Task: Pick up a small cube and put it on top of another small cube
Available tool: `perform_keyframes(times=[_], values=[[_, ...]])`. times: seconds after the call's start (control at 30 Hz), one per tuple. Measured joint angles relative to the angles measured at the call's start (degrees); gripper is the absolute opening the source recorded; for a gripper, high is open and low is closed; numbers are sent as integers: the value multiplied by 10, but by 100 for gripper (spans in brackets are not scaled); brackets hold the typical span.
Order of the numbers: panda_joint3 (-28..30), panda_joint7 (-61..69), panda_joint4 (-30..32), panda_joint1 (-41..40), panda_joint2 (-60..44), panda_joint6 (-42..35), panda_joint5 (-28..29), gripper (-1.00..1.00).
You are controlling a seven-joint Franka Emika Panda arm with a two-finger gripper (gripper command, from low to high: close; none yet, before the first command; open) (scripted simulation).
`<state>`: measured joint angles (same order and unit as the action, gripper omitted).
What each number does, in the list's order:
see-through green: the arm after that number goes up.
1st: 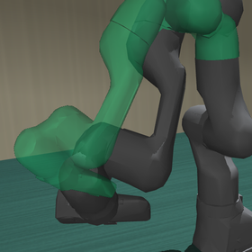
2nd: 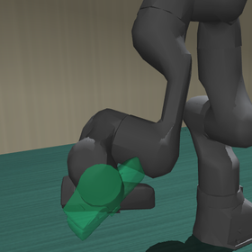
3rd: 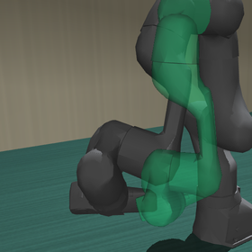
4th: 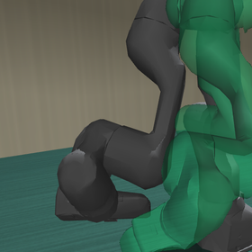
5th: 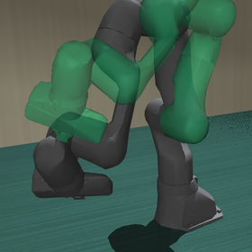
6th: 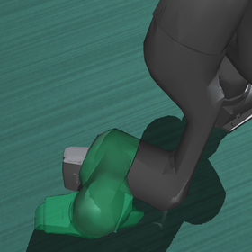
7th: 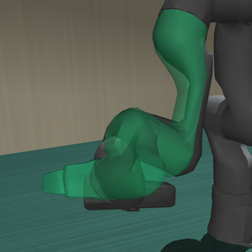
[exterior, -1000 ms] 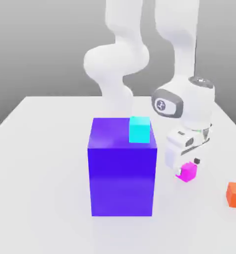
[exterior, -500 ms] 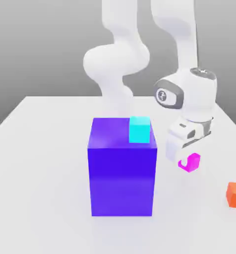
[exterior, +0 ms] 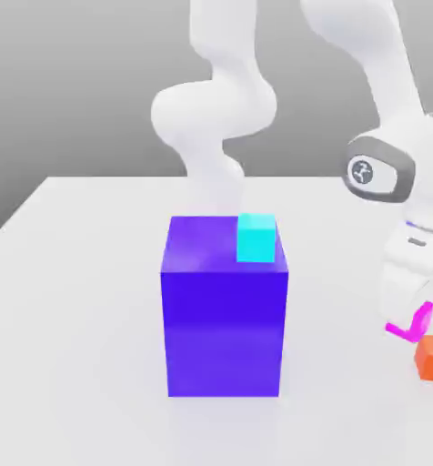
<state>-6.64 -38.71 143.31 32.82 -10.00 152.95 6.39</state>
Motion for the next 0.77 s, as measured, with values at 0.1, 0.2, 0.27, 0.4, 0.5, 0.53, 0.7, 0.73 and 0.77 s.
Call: perform_keyframes(times=[0.1,0.2,0.27,0.4,0.5,0.53,0.7,0.73,0.77], values=[[1,44,-62,-13,-33,-30,0,-100],[1,90,-124,-26,-66,-60,-2,-100],[1,121,-166,-36,-87,-80,-4,-100],[-2,184,-249,-58,-130,-119,-10,-100],[-3,233,-311,-74,-162,-149,-16,-100],[-2,244,-326,-78,-176,-150,-17,-100],[7,250,-345,-75,-243,-101,-11,100],[7,250,-345,-75,-243,-101,-11,100],[7,250,-345,-75,-243,-101,-11,100]])
